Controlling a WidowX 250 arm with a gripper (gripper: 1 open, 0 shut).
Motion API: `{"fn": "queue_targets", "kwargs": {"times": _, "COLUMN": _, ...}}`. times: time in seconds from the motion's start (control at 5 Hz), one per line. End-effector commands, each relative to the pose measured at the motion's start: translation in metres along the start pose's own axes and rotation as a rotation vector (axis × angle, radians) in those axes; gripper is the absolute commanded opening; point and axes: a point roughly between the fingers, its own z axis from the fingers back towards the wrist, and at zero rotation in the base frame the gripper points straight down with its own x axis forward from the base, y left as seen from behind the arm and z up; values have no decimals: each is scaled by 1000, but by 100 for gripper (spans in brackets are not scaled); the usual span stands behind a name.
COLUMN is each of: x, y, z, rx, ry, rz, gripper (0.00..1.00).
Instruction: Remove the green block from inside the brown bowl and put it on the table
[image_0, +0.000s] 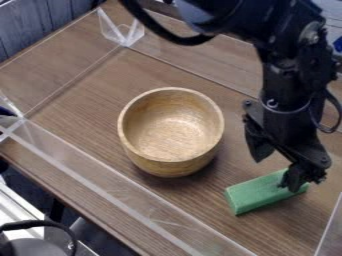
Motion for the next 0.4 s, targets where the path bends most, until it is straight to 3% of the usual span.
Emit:
{"fn": "queue_targets", "kwargs": {"times": 0.0, "x": 6, "y": -3, "z": 15, "rx": -14, "ry": -2, "rz": 7, "gripper": 100}}
{"fn": "queue_targets", "kwargs": {"times": 0.2, "x": 4, "y": -7, "z": 24, "rx": -25, "ry": 30, "rz": 13, "gripper": 100}}
